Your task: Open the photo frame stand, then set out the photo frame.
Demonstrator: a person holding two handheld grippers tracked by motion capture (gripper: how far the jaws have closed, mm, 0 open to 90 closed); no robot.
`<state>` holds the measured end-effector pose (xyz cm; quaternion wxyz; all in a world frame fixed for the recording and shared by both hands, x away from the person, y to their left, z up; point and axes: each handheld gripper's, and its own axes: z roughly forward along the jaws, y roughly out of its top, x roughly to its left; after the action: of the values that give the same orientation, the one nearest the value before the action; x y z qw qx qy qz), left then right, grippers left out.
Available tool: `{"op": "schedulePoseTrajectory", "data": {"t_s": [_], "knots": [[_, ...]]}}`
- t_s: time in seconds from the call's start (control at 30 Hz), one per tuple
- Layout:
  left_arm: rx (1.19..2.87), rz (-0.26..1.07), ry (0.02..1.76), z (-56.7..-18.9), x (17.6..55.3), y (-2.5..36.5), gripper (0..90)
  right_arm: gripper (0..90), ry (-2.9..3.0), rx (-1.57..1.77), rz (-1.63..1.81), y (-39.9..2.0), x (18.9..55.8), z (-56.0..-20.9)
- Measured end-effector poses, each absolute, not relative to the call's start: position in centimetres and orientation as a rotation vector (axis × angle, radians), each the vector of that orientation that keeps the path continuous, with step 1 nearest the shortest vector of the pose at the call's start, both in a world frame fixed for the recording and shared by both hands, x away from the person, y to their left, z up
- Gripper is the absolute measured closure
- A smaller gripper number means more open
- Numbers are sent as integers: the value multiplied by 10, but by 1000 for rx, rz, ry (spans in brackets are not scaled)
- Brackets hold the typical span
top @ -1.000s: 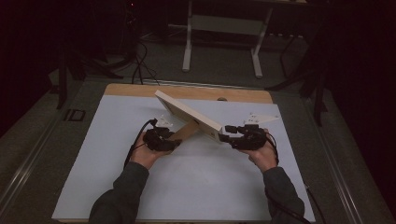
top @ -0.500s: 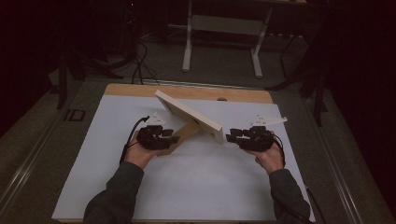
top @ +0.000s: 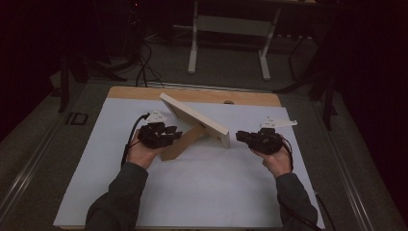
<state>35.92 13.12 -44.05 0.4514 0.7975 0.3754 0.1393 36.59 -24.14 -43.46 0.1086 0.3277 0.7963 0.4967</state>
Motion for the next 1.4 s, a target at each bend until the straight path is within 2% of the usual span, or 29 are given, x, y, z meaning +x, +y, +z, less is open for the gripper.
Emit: {"op": "schedulePoseTrajectory", "data": {"t_s": [0.17, 0.43, 1.4], "knots": [[1965, 341, 932, -437, 362, 129, 707, 854, 2317, 979, 1457, -239, 367, -435], [1968, 351, 945, -434, 365, 125, 714, 895, 2263, 1012, 1454, -238, 368, -435], [1921, 394, 1019, -425, 380, 120, 748, 898, 2138, 1112, 1468, -240, 373, -443]]}}
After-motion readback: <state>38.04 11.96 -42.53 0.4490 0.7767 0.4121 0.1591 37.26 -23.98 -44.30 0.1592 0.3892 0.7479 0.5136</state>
